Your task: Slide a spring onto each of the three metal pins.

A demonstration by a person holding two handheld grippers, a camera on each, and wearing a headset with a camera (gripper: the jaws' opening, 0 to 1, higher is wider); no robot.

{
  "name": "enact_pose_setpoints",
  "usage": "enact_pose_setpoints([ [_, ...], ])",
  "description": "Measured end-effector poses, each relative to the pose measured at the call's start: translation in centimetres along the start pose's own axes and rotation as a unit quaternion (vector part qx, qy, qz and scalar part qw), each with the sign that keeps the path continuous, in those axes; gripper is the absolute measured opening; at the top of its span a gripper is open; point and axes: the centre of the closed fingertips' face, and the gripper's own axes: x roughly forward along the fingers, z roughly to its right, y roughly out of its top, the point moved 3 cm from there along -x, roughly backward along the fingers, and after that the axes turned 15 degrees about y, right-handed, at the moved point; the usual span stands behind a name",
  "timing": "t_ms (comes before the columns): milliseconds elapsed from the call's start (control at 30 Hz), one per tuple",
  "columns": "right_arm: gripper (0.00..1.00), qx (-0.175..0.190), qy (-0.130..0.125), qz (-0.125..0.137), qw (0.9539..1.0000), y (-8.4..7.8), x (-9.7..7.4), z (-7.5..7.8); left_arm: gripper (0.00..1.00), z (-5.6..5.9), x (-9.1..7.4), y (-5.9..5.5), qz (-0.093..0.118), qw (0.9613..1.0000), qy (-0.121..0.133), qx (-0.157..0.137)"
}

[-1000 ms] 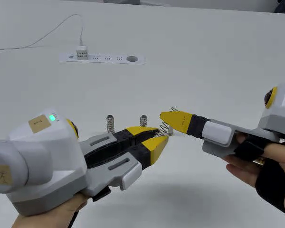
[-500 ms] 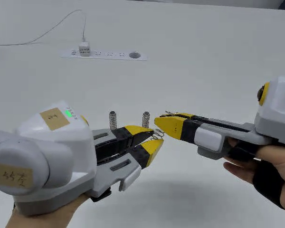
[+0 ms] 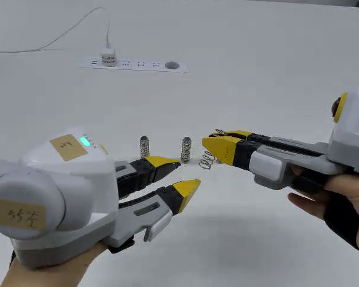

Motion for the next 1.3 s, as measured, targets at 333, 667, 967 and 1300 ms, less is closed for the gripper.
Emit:
enact_pose_setpoints([
  [333,0.11,-0.046,-0.03,0.007,0.9984,1.1,-0.7,1.9,0.3,-1.2,-0.1,-1.0,-0.013,0.9995,0.025,0.011],
  [667,0.12,-0.056,-0.065,0.01,0.9962,1.7,-1.1,4.2,0.39,-2.9,0.0,-1.9,-0.027,0.9982,0.052,0.006],
  [967,0.12,-0.08,-0.083,0.003,0.9933,1.8,-0.9,5.9,0.47,-3.5,0.2,-2.8,-0.042,0.9969,0.067,0.002],
  [1300,0.12,-0.097,-0.107,-0.009,0.9896,1.7,-0.7,7.8,0.56,-3.8,0.4,-3.5,-0.049,0.9953,0.084,0.005],
])
